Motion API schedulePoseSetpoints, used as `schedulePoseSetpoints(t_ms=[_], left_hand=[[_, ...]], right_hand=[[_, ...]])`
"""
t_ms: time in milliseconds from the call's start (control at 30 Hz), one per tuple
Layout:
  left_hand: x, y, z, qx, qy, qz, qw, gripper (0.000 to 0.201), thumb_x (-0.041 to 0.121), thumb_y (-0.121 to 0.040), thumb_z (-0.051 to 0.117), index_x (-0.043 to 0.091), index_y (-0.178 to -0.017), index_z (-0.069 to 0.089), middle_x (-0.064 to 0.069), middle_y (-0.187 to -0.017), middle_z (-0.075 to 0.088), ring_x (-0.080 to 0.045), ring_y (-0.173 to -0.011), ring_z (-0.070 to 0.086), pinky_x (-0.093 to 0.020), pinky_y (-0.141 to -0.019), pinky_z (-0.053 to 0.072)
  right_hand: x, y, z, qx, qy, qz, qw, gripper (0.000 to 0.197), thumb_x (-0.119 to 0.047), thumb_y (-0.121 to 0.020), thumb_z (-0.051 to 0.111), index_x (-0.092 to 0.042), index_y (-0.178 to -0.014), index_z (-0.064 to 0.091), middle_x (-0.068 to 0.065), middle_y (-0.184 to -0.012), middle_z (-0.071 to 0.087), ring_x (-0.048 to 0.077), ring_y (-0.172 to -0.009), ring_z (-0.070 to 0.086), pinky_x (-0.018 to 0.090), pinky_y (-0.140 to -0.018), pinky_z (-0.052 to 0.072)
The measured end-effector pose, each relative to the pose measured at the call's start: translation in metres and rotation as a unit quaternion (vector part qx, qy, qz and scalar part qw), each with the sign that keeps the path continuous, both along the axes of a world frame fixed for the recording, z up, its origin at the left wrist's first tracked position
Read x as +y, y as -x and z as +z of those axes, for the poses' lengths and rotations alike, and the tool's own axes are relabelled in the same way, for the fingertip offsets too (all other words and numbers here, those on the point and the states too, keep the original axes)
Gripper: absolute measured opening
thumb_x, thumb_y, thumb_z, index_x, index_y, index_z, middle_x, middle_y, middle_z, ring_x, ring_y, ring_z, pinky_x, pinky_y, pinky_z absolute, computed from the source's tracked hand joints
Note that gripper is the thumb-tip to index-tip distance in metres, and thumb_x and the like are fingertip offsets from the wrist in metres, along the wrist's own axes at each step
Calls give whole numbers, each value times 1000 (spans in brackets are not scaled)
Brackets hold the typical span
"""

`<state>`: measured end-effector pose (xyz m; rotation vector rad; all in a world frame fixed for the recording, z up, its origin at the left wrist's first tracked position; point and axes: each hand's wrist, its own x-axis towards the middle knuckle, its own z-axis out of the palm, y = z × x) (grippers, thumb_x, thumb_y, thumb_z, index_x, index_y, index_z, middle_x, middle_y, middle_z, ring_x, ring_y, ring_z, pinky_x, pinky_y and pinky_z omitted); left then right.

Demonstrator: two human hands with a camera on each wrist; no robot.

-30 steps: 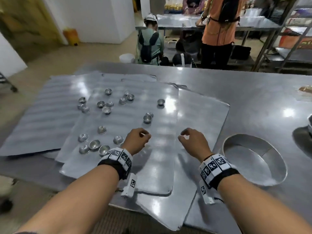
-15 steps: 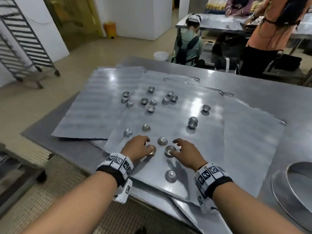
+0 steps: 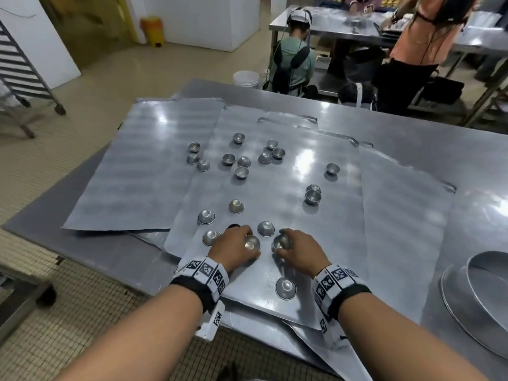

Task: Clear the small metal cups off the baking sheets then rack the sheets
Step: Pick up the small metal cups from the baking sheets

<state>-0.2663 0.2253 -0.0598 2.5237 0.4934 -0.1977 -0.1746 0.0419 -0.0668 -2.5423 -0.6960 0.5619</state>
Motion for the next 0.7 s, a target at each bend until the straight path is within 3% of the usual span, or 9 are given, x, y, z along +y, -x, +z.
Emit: schedulePoseSetpoints(t_ms=[133,267,333,400,467,600,700], left_hand=[[1,3,-6,-28,60,9,998,30,26,-84,72,19,-111,61,0,-94,60,-20,-90,60,-31,-74,48],[6,5,-9,-30,100,7,995,27,18,-87,67,19,-114,72,-1,-102,71,-18,-96,67,-33,-85,55],[8,5,-10,-36,153,28,987,25,11,-88,64,15,-111,73,-3,-99,72,-18,-89,69,-32,-79,57],[9,6,-10,-42,263,91,959,21,4,-90,63,9,-108,71,-11,-87,70,-22,-70,69,-35,-66,58],[9,9,-10,-48,356,154,920,17,0,-92,62,3,-107,69,-16,-79,68,-27,-62,65,-41,-68,59],[7,12,-5,-58,455,207,864,14,-4,-95,61,-1,-106,69,-17,-92,66,-25,-75,72,-43,-80,63],[7,13,-2,-67,499,241,829,16,-3,-95,59,-3,-107,70,-22,-101,69,-28,-83,74,-43,-82,63]], right_hand=[[-2,0,-2,1,2,3,1000,62,-40,-87,69,-24,-144,49,5,-138,57,24,-126,54,32,-100,43],[-5,-1,-2,-1,1,6,1000,61,-39,-88,69,-23,-143,50,4,-138,58,24,-126,54,31,-99,42],[-8,-2,-2,-2,0,4,1000,60,-38,-88,69,-22,-143,50,5,-138,57,24,-126,54,30,-98,42],[-10,-3,-1,-5,7,4,1000,60,-38,-88,69,-21,-143,50,5,-138,57,25,-126,53,29,-98,40],[-11,-4,0,-4,20,5,1000,56,-38,-89,67,-19,-141,52,7,-135,59,26,-124,54,29,-95,41],[-8,-4,10,-10,12,6,1000,39,-39,-87,66,-15,-117,65,9,-115,68,29,-108,62,36,-87,49],[0,0,20,-26,-57,1,998,47,-41,-86,68,-17,-126,63,4,-121,67,23,-107,62,35,-89,49]])
